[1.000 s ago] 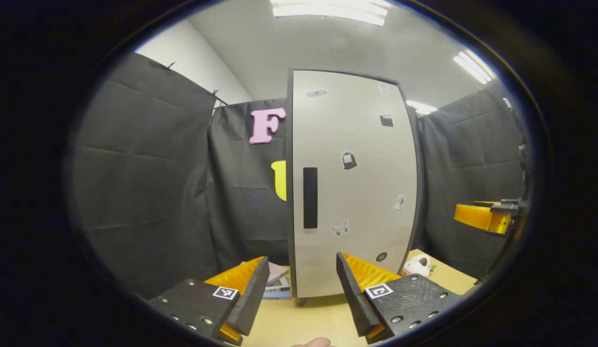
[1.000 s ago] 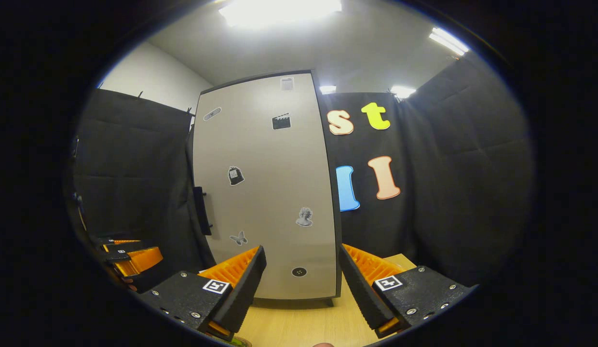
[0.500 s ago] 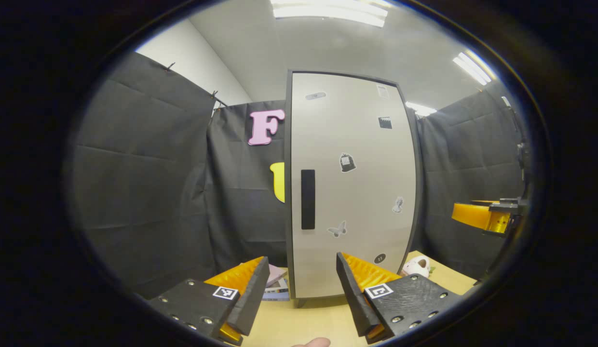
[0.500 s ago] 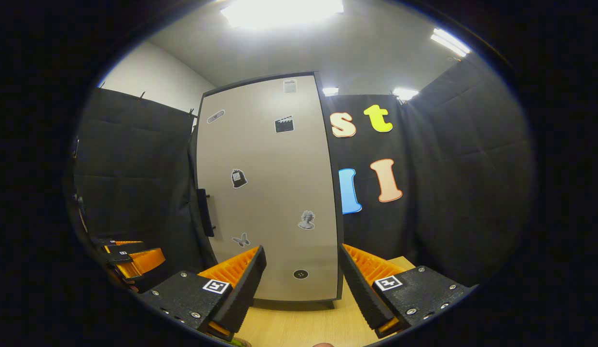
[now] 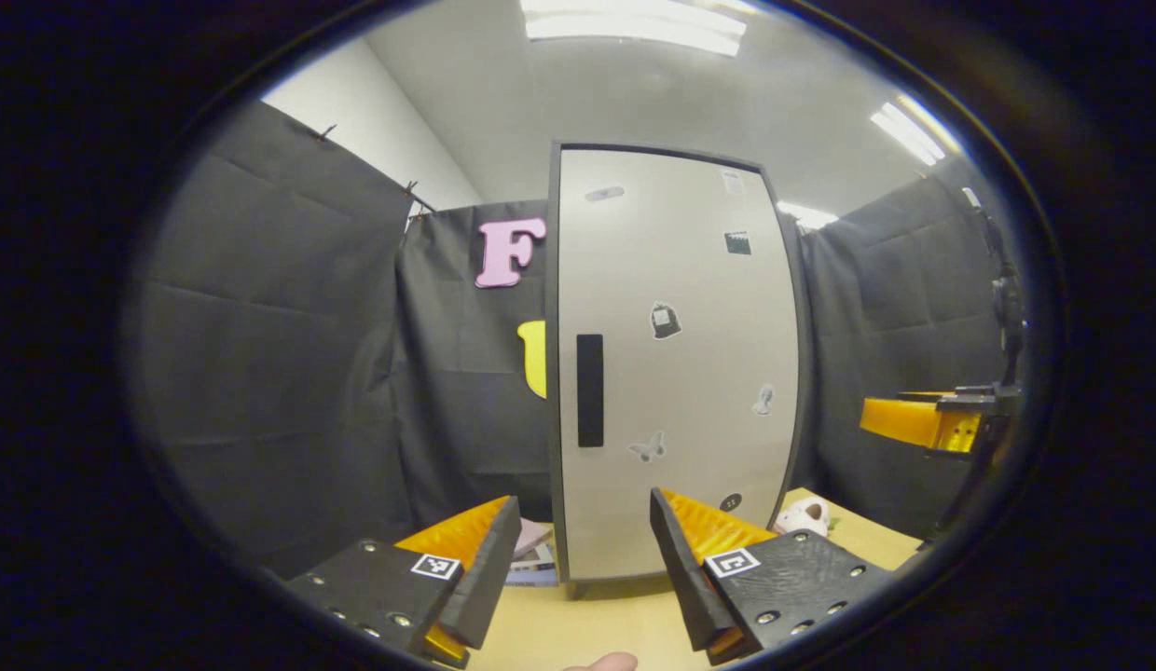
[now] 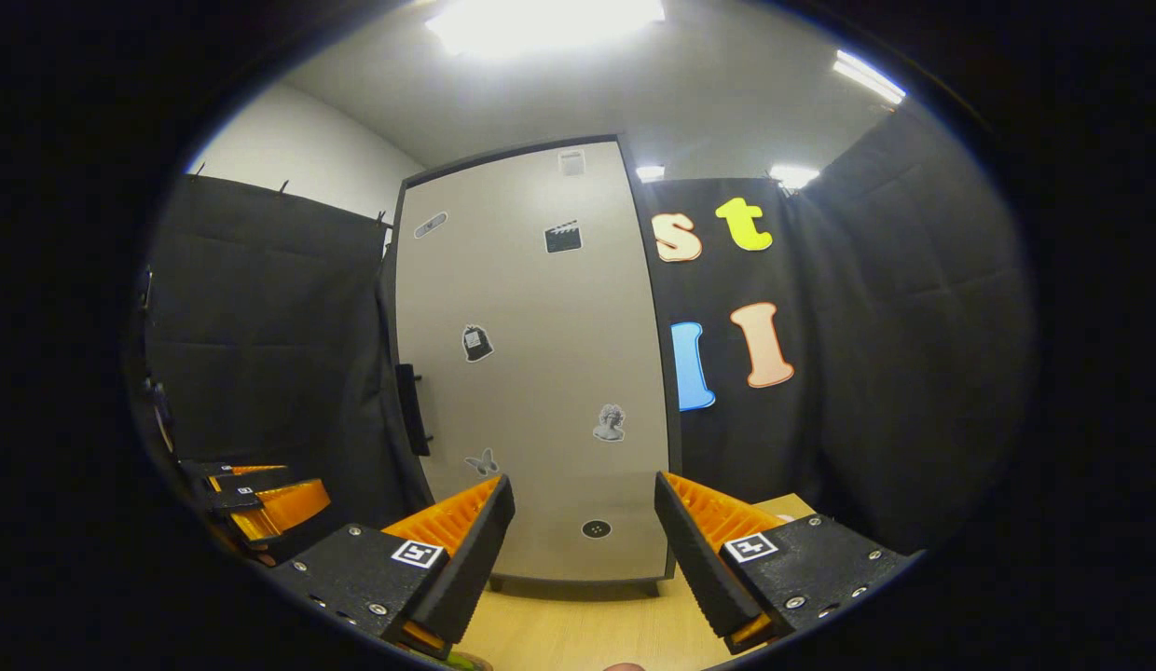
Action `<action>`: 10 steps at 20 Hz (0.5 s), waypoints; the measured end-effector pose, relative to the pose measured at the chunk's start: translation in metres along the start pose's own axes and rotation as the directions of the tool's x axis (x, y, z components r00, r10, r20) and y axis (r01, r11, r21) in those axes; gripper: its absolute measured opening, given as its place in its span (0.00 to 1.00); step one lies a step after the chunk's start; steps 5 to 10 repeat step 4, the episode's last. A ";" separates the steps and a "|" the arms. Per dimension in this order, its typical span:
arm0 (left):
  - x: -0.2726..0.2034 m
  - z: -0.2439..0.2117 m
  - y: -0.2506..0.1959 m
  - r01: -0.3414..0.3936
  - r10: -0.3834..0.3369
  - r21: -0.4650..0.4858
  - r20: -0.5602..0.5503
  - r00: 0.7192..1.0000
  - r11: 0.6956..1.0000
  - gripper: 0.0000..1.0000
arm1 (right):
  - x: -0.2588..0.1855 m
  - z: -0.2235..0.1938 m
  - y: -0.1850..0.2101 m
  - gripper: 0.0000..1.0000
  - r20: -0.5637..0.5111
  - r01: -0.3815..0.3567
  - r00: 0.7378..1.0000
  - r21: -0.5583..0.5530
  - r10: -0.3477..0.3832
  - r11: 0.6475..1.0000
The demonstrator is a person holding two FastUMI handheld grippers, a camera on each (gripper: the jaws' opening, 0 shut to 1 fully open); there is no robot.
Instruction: Open the cabinet door with the right hand, grasp the bottle in the cabinet with the left hand and place it on the coaster, then close the cabinet door with the right hand.
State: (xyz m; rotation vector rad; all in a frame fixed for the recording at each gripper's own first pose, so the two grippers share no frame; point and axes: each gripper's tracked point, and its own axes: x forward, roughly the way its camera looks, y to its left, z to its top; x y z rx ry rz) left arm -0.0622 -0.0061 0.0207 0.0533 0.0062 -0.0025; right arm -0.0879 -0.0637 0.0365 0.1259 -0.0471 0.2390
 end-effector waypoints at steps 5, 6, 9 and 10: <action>-0.008 0.004 0.001 -0.001 0.002 -0.039 0.016 1.000 0.999 0.83 | 0.001 -0.003 0.010 0.93 -0.013 -0.042 0.999 -0.009 0.042 0.999; -0.008 0.004 0.001 -0.001 0.002 -0.039 0.016 1.000 0.999 0.83 | 0.001 -0.003 0.010 0.93 -0.013 -0.042 0.999 -0.009 0.042 0.999; -0.008 0.004 0.001 -0.001 0.002 -0.039 0.016 1.000 0.999 0.83 | 0.001 -0.003 0.010 0.93 -0.013 -0.042 0.999 -0.009 0.042 0.999; -0.008 0.004 0.001 -0.001 0.002 -0.039 0.016 1.000 0.999 0.83 | 0.001 -0.003 0.010 0.93 -0.013 -0.042 0.999 -0.009 0.042 0.999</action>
